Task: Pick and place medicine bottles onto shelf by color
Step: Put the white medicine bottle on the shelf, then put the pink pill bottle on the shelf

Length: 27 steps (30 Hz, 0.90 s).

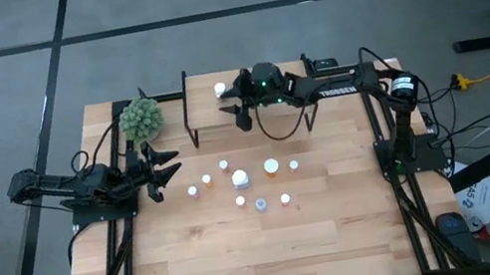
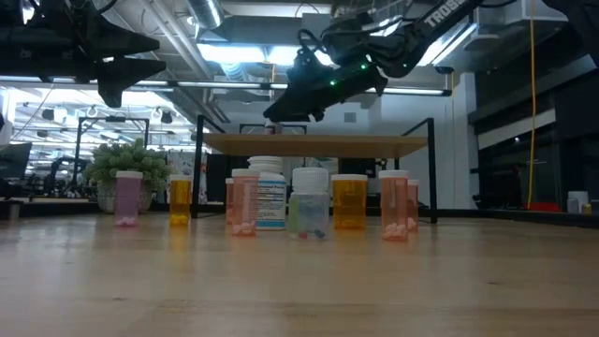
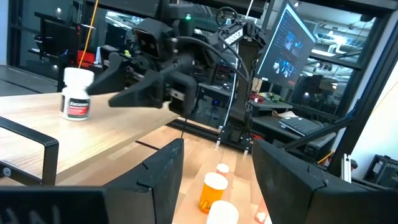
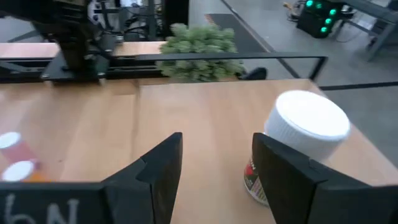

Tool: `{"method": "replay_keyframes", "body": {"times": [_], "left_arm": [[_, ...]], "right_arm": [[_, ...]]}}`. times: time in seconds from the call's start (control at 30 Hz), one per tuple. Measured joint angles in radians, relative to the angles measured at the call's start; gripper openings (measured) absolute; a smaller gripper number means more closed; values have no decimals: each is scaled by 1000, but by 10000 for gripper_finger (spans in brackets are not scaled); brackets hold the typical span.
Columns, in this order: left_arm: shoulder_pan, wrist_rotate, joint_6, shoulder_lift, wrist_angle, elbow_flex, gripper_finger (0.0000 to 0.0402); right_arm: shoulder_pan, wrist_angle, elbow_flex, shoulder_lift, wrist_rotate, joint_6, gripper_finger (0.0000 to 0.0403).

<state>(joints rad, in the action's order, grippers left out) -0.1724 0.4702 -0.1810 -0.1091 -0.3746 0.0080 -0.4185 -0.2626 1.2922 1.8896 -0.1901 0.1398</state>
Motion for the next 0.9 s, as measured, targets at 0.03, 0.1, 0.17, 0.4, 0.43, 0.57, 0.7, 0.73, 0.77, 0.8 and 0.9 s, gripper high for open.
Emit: {"method": "replay_keyframes", "body": {"times": [0.03, 0.1, 0.17, 0.4, 0.43, 0.57, 0.7, 0.73, 0.77, 0.8, 0.9], "left_arm": [[0, 0, 0, 0, 0, 0, 186], [0, 0, 0, 0, 0, 0, 186], [0, 0, 0, 0, 0, 0, 186], [0, 0, 0, 0, 0, 0, 186], [0, 0, 0, 0, 0, 0, 186], [0, 0, 0, 0, 0, 0, 186], [0, 0, 0, 0, 0, 0, 186], [0, 0, 0, 0, 0, 0, 186], [0, 0, 0, 0, 0, 0, 186], [0, 0, 0, 0, 0, 0, 186], [0, 0, 0, 0, 0, 0, 186]], "right_arm": [[-9, 0, 0, 0, 0, 0, 198], [-25, 0, 0, 0, 0, 0, 198], [-38, -1, 0, 0, 0, 0, 198], [-65, -21, 0, 0, 0, 0, 198], [-65, -24, 0, 0, 0, 0, 198], [-63, -26, 0, 0, 35, 0, 198], [-64, 4, 0, -1, 66, -33, 198], [-64, 15, 0, -2, 66, -51, 198], [-64, 26, 0, -5, 69, -59, 198], [-64, 39, 0, -9, 69, -64, 198], [-64, 108, 0, -46, 84, -90, 198]]}}
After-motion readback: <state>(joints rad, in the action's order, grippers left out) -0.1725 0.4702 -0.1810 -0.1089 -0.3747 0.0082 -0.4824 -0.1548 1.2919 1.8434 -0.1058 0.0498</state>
